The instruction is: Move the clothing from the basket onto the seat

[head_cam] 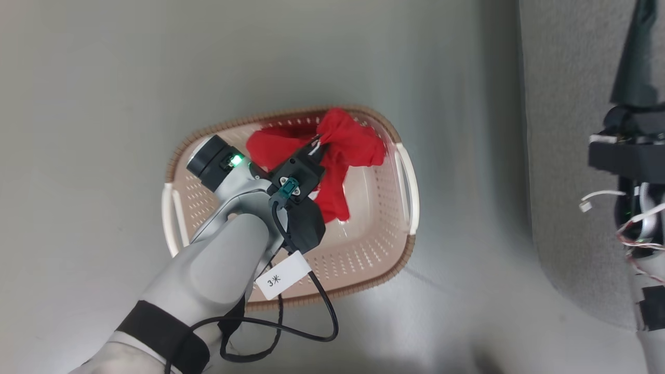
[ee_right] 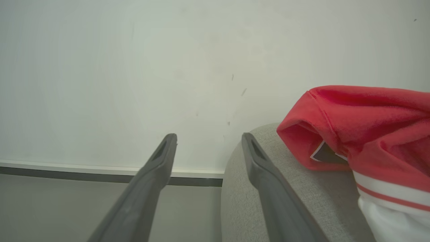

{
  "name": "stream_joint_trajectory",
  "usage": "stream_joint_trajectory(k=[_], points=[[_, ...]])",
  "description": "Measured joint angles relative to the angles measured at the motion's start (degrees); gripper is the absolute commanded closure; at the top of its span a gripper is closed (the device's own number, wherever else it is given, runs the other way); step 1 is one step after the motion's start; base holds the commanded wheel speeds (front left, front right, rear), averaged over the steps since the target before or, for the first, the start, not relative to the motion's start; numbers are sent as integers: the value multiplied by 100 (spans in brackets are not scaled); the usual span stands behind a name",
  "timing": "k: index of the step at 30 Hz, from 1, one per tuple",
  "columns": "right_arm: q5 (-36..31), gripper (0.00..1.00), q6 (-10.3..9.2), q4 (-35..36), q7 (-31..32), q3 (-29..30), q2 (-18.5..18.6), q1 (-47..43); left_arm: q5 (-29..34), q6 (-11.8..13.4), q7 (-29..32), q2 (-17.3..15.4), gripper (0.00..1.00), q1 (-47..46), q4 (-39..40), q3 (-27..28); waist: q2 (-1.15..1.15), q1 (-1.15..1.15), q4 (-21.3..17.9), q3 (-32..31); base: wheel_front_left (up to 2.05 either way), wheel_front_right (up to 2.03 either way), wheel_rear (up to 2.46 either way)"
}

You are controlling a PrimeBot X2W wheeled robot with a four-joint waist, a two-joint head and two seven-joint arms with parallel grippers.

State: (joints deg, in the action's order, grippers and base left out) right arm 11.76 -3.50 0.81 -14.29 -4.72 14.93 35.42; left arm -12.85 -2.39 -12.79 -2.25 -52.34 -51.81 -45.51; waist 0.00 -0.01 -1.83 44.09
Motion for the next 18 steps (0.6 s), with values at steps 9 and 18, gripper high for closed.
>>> stream_joint_trajectory(k=[9, 18], points=[[36, 0, 80, -543, -25, -131, -178, -229, -314, -125, -94, 3, 100, -2, 280, 38, 0, 0, 208, -661, 0, 0, 0], [42, 0, 151, -976, -41, -166, -265, -532, -534, -275, -121, 4, 100, -5, 325, 264, 0, 1, 383, -1342, 0, 0, 0]])
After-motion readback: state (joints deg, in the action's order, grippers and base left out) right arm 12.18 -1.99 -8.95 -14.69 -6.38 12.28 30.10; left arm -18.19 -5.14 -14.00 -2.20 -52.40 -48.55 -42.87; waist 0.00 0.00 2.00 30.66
